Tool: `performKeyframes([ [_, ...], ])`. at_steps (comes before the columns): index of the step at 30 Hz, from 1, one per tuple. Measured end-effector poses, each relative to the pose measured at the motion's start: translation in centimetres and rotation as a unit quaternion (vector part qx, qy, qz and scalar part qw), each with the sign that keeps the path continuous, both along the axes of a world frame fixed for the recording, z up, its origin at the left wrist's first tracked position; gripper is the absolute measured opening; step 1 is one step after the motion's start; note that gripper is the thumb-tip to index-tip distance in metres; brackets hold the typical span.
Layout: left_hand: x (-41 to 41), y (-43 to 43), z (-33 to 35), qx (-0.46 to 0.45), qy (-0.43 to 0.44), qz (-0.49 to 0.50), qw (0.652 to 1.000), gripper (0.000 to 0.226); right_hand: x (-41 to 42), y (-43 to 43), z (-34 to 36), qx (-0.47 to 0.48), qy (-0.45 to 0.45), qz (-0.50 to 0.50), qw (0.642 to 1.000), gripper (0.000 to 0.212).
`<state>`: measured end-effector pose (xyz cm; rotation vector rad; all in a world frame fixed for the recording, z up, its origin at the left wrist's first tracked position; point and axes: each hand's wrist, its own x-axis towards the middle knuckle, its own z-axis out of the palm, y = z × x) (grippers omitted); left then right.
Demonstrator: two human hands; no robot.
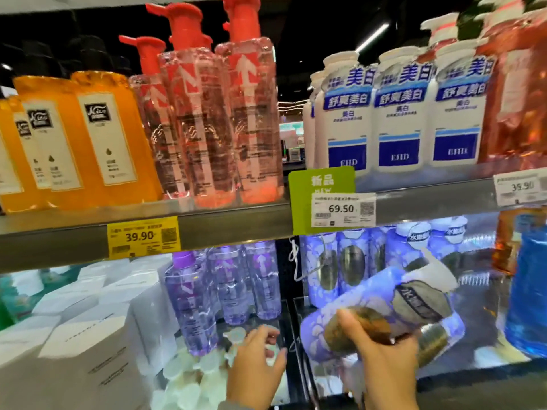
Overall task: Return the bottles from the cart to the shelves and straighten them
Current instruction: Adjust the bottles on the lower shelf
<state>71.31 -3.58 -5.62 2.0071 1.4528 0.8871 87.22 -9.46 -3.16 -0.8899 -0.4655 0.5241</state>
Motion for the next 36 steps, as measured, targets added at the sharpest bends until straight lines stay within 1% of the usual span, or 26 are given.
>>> performKeyframes([
  [1, 0.7, 0.2, 0.0, -0.004, 0.012, -0.003, 1.0, 0.029, 0.7, 0.2, 0.6, 0.009, 0.01, -0.004, 1.0, 0.106],
  [3, 1.9, 0.6, 0.0, -0.001, 0.02, -0.009, 1.0, 0.03, 2.4, 0.6, 1.7, 0.018, 0.014, -0.004, 1.0, 0.084],
  [7, 3.9, 1.1, 0.2, 0.013, 0.004, -0.005, 1.0, 0.028, 5.7, 1.9, 2.6, -0.021, -0.054, 0.005, 0.998, 0.067],
  [9, 4.5, 1.3, -0.1, 0.026, 0.008, 0.005, 1.0, 0.028, 6.9, 2.9, 2.5, -0.045, -0.085, 0.006, 0.995, 0.072],
  [12, 5.0, 1.6, -0.6, 0.049, 0.002, 0.025, 0.998, 0.033, 8.2, 4.0, 2.0, -0.089, -0.154, 0.007, 0.984, 0.088],
  [13, 5.1, 1.7, -0.7, 0.054, 0.007, 0.027, 0.998, 0.034, 8.6, 4.1, 1.9, -0.103, -0.185, 0.013, 0.977, 0.088],
  [15, 5.0, 1.9, -0.8, 0.061, 0.029, 0.021, 0.997, 0.033, 9.5, 4.6, 1.6, -0.133, -0.248, 0.026, 0.959, 0.077],
  [17, 4.8, 2.1, -0.7, 0.06, 0.045, 0.021, 0.997, 0.028, 10.3, 5.1, 1.4, -0.146, -0.29, 0.041, 0.945, 0.064],
  [19, 4.7, 2.3, -0.8, 0.06, 0.042, 0.022, 0.997, 0.023, 10.8, 5.6, 1.3, -0.147, -0.313, 0.054, 0.937, 0.062],
  [22, 4.7, 2.0, -0.5, 0.064, 0.069, 0.008, 0.996, 0.017, 11.1, 6.2, 1.2, -0.152, -0.307, 0.089, 0.935, 0.062],
  [25, 4.7, 2.0, -0.4, 0.071, 0.074, 0.0, 0.995, 0.015, 11.2, 6.6, 1.2, -0.165, -0.329, 0.111, 0.923, 0.057],
  [29, 4.6, 2.1, -0.5, 0.072, 0.071, 0.009, 0.995, 0.015, 11.5, 6.6, 1.2, -0.182, -0.351, 0.154, 0.905, 0.059],
  [30, 4.6, 2.1, -0.6, 0.073, 0.074, 0.008, 0.995, 0.016, 11.5, 6.5, 1.0, -0.186, -0.361, 0.142, 0.903, 0.061],
  [34, 4.7, 2.2, -0.8, 0.073, 0.083, 0.003, 0.994, 0.015, 10.5, 5.6, 0.9, -0.184, -0.454, -0.013, 0.872, 0.085],
  [36, 4.6, 2.1, -0.9, 0.07, 0.08, 0.002, 0.994, 0.016, 10.3, 5.2, 0.8, -0.192, -0.466, -0.034, 0.863, 0.091],
])
